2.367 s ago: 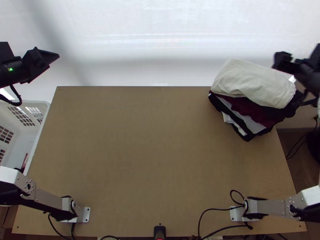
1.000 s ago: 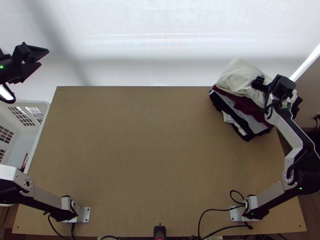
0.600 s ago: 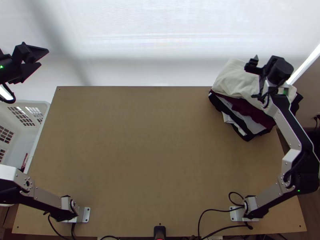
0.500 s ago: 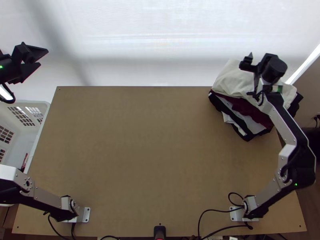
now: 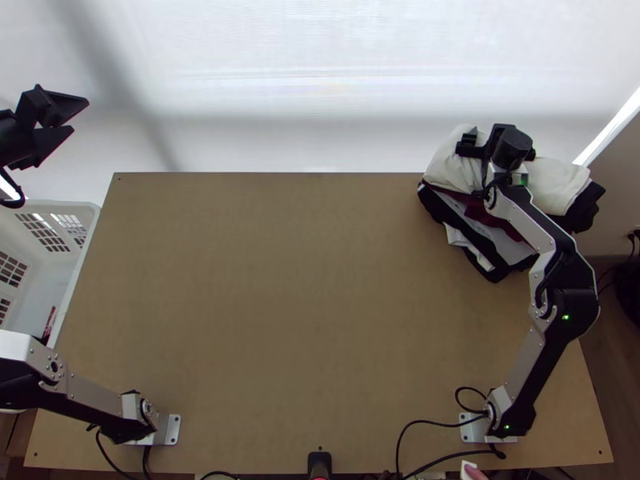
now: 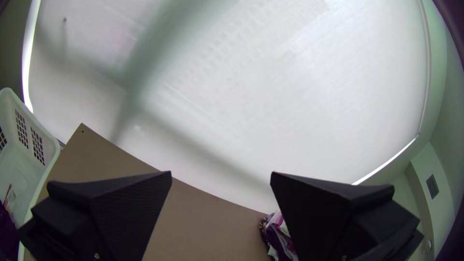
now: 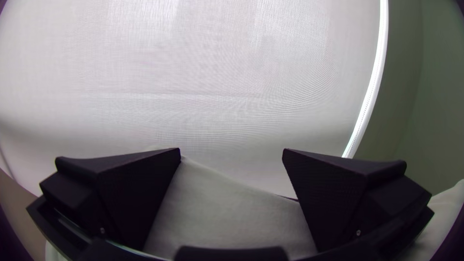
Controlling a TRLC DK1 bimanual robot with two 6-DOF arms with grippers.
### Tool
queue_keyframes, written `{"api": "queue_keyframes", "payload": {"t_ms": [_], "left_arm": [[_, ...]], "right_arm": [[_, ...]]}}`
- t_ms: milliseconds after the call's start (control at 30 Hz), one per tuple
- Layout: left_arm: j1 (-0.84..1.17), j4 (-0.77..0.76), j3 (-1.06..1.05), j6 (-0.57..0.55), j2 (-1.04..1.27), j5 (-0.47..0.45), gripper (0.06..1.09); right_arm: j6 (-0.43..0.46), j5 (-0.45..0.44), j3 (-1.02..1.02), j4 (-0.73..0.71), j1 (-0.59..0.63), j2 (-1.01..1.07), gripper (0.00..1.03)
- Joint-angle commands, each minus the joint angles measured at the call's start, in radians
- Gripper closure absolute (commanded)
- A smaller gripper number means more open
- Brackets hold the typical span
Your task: Fold the t-shirt
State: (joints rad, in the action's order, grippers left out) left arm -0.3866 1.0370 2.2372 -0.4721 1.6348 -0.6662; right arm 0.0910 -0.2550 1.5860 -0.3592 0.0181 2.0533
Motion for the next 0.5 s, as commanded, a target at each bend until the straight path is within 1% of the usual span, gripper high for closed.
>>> {"api": "queue_keyframes", "payload": {"t_ms": [0, 67, 167, 200, 267, 300, 333, 467], "left_arm": [[-0.008, -0.005, 0.013, -0.023, -0.043, -0.010, 0.09], [-0.011, -0.009, 0.013, -0.026, -0.052, -0.009, 0.09], [-0.017, -0.031, 0.016, -0.028, -0.070, 0.011, 0.09], [-0.020, -0.041, 0.016, -0.026, -0.076, 0.025, 0.09], [-0.020, -0.068, 0.010, -0.008, -0.095, 0.085, 0.09], [-0.020, -0.074, 0.009, 0.010, -0.104, 0.108, 0.09], [-0.020, -0.086, 0.007, 0.018, -0.116, 0.137, 0.09], [-0.020, -0.160, -0.062, 0.069, -0.191, 0.224, 0.09]], "right_arm": [[-0.002, -0.033, -0.004, 0.014, 0.022, -0.012, 0.04], [-0.002, -0.040, 0.011, 0.037, 0.026, -0.070, 0.04], [-0.022, -0.040, 0.032, 0.111, 0.033, -0.188, 0.04], [-0.023, -0.038, 0.042, 0.141, 0.031, -0.229, 0.04], [-0.031, -0.035, 0.060, 0.190, 0.037, -0.312, 0.04], [-0.043, -0.021, 0.071, 0.224, 0.043, -0.354, 0.04], [-0.057, 0.013, 0.088, 0.272, 0.054, -0.397, 0.04], [-0.051, 0.076, 0.149, 0.428, 0.071, -0.538, 0.04]]}}
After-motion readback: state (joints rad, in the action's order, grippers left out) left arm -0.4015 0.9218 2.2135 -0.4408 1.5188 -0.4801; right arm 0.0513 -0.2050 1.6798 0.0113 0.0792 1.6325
